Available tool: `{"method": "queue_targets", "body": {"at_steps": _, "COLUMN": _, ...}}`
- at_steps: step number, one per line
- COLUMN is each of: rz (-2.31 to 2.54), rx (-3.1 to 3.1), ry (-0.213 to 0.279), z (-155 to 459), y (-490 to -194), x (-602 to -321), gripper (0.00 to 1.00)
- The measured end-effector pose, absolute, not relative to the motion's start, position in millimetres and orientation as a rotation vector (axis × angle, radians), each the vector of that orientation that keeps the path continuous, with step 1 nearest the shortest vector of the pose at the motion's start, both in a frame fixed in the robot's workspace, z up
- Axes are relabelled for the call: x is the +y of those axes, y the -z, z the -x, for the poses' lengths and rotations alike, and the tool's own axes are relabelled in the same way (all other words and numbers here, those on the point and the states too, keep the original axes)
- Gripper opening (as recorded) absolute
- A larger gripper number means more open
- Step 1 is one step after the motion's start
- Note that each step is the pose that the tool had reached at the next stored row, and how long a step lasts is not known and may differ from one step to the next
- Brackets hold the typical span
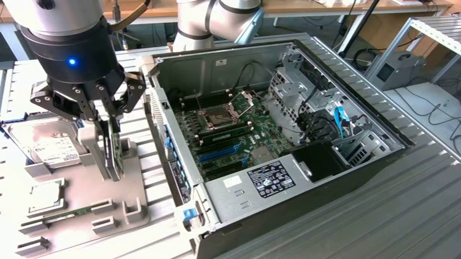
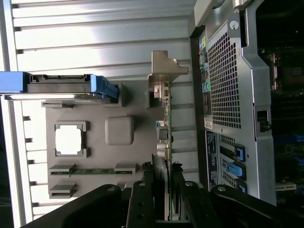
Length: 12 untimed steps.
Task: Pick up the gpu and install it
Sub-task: 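Pick up the gpu and move the gpu toward the slot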
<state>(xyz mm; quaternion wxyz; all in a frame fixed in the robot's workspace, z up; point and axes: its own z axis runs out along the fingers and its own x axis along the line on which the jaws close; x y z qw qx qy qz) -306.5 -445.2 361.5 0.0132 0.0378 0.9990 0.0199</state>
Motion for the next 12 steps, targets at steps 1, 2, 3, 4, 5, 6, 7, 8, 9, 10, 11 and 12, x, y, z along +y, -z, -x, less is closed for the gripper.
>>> {"method": "queue_targets", "body": {"at_steps": 1, "rz": -0.118, "rx": 3.112, "ry": -0.062, "z": 306.6, "y": -361.8, "x": -445.2, "gripper": 0.26}}
{"method": "queue_targets", "body": {"at_steps": 2, "rz": -0.118, "rx": 3.112, "ry": -0.062, "z": 306.5, "y": -362.1, "x": -445.2, "gripper": 0.26}}
{"method": "queue_targets", "body": {"at_steps": 3, "rz": -0.118, "rx": 3.112, "ry": -0.062, "z": 306.5, "y": -362.4, "x": -445.2, "gripper": 0.26}}
{"method": "queue_targets", "body": {"at_steps": 4, "rz": -0.118, "rx": 3.112, "ry": -0.062, "z": 306.6, "y": -362.7, "x": -445.2, "gripper": 0.26}}
{"method": "queue_targets", "body": {"at_steps": 5, "rz": -0.118, "rx": 3.112, "ry": -0.062, "z": 306.5, "y": -362.9, "x": -445.2, "gripper": 0.26}}
{"method": "queue_targets", "body": {"at_steps": 6, "rz": -0.118, "rx": 3.112, "ry": -0.062, "z": 306.5, "y": -363.3, "x": -445.2, "gripper": 0.26}}
{"method": "queue_targets", "body": {"at_steps": 7, "rz": -0.118, "rx": 3.112, "ry": -0.062, "z": 306.5, "y": -363.5, "x": -445.2, "gripper": 0.26}}
{"method": "queue_targets", "body": {"at_steps": 8, "rz": -0.118, "rx": 3.112, "ry": -0.062, "z": 306.5, "y": -363.8, "x": -445.2, "gripper": 0.26}}
{"method": "queue_targets", "body": {"at_steps": 9, "rz": -0.118, "rx": 3.112, "ry": -0.062, "z": 306.5, "y": -364.1, "x": -445.2, "gripper": 0.26}}
{"method": "queue_targets", "body": {"at_steps": 10, "rz": -0.118, "rx": 3.112, "ry": -0.062, "z": 306.5, "y": -364.4, "x": -445.2, "gripper": 0.26}}
{"method": "queue_targets", "body": {"at_steps": 11, "rz": -0.118, "rx": 3.112, "ry": -0.062, "z": 306.5, "y": -364.6, "x": -445.1, "gripper": 0.26}}
{"method": "queue_targets", "body": {"at_steps": 12, "rz": -0.118, "rx": 3.112, "ry": -0.062, "z": 306.5, "y": -364.8, "x": -445.1, "gripper": 0.26}}
